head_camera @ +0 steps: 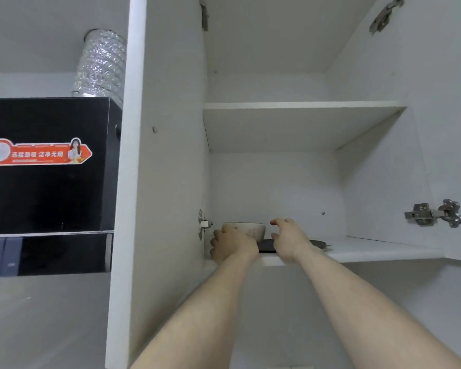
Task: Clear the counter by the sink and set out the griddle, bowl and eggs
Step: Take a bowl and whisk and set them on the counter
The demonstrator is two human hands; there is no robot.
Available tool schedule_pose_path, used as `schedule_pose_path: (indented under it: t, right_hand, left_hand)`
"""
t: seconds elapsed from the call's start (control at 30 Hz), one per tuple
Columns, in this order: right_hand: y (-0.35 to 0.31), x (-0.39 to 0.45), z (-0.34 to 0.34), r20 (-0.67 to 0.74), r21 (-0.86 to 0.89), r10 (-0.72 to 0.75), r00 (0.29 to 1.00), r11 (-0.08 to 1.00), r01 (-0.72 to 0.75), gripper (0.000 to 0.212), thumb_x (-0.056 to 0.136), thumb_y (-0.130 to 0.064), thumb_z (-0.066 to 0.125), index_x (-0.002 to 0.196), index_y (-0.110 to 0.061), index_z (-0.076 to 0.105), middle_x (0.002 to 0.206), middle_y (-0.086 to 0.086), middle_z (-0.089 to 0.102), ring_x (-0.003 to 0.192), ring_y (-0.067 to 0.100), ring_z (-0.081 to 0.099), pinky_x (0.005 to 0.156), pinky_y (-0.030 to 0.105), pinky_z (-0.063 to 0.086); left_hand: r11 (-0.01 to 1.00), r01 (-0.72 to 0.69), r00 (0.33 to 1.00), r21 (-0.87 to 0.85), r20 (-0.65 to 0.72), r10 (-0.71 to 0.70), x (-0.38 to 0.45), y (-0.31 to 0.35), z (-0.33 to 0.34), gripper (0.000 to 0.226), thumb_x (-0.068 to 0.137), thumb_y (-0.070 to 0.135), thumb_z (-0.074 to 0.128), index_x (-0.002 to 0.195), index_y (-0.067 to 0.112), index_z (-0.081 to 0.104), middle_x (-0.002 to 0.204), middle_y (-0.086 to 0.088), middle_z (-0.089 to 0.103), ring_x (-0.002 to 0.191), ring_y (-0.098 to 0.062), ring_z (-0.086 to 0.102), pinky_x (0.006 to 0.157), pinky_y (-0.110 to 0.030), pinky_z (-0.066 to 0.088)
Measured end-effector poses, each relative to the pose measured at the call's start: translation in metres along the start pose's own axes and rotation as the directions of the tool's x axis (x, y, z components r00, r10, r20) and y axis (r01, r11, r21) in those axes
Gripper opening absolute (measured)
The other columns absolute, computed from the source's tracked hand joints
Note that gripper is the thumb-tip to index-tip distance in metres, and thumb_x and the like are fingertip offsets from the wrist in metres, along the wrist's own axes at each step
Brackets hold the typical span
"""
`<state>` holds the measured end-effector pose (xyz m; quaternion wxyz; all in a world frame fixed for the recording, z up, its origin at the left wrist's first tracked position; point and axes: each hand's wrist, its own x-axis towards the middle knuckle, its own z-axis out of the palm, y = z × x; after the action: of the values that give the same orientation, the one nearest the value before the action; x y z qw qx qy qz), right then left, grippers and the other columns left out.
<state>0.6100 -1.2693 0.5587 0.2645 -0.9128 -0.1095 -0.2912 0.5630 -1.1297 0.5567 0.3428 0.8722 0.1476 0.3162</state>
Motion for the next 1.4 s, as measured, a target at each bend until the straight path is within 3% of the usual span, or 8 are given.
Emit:
schedule_pose_path:
  t: [0.23,0.43,0.7,0.83,1.0,1.23,1.4]
  right_hand:
    - [-0.017,0.024,0.016,0.084,0.066,-0.125,0.989,0.991,0.12,0.054,0.095,-0.012,0.048,0.149,-0.019,0.046,0.155,0.007,0.039,0.14,0.029,0.043,0.118,0.038,0.033]
    - [-0.016,0.04,0.03,0.07,0.067,-0.146,0.987,0.988,0.141,0.021,0.093,-0.021,0.062,0.113,-0.017,0.058,0.123,0.009,0.06,0.107,0.029,0.06,0.092,0.036,0.049]
    - [-0.011,0.04,0.031,-0.125,0.054,-0.069,0.99,0.996,0.076,0.025,0.099,-0.019,0.061,0.12,-0.008,0.056,0.128,0.012,0.052,0.112,0.035,0.059,0.093,0.037,0.047]
    - [-0.01,0.039,0.032,-0.215,0.058,-0.036,0.976,0.997,0.05,0.026,0.099,-0.018,0.06,0.12,-0.006,0.053,0.127,0.013,0.051,0.11,0.037,0.059,0.091,0.04,0.048]
    - [-0.008,0.038,0.032,-0.24,0.035,-0.008,0.971,0.999,0.017,0.026,0.098,-0.019,0.061,0.119,-0.006,0.053,0.125,0.014,0.051,0.109,0.039,0.059,0.088,0.042,0.048]
    - [-0.008,0.036,0.032,-0.293,0.018,0.01,0.956,1.0,-0.005,0.025,0.1,-0.016,0.057,0.122,-0.005,0.05,0.126,0.014,0.049,0.106,0.042,0.06,0.083,0.042,0.048]
    - [-0.008,0.037,0.031,-0.326,0.036,0.039,0.945,0.999,-0.028,0.027,0.096,-0.005,0.056,0.122,-0.004,0.049,0.13,0.016,0.047,0.104,0.044,0.061,0.079,0.042,0.048]
  left_hand:
    - [0.992,0.051,0.995,0.112,0.082,-0.06,0.03,-0.004,0.008,0.051,0.099,0.035,0.05,0.142,0.01,0.042,0.149,-0.011,0.045,0.136,-0.032,0.046,0.108,-0.042,0.041]
    - [0.989,0.084,0.966,0.125,0.234,-0.112,0.046,-0.009,0.01,0.064,0.09,0.026,0.061,0.144,0.006,0.031,0.141,-0.014,0.055,0.129,-0.033,0.055,0.106,-0.04,0.048]
    - [0.957,-0.047,0.955,0.288,0.294,-0.042,0.057,-0.006,0.019,0.047,0.078,0.021,0.058,0.123,0.013,0.065,0.131,-0.008,0.065,0.12,-0.031,0.062,0.1,-0.037,0.053]
    - [0.935,-0.064,0.975,0.348,0.223,-0.016,0.054,-0.006,0.017,0.041,0.087,0.023,0.06,0.126,0.015,0.062,0.134,-0.006,0.062,0.128,-0.031,0.054,0.089,-0.034,0.044]
    - [0.961,0.052,0.989,0.27,0.117,-0.087,0.061,-0.008,0.025,0.065,0.086,0.021,0.07,0.141,0.011,0.035,0.141,-0.013,0.052,0.136,-0.03,0.041,0.103,-0.036,0.043]
    - [0.987,0.052,0.993,0.15,0.1,-0.068,0.057,-0.008,0.023,0.065,0.086,0.013,0.071,0.135,0.01,0.029,0.135,-0.014,0.056,0.127,-0.033,0.051,0.101,-0.039,0.05]
    - [0.996,-0.018,0.999,0.082,0.034,0.016,0.048,-0.009,0.018,0.061,0.089,0.008,0.067,0.137,0.008,0.029,0.14,-0.017,0.05,0.128,-0.034,0.053,0.099,-0.039,0.048]
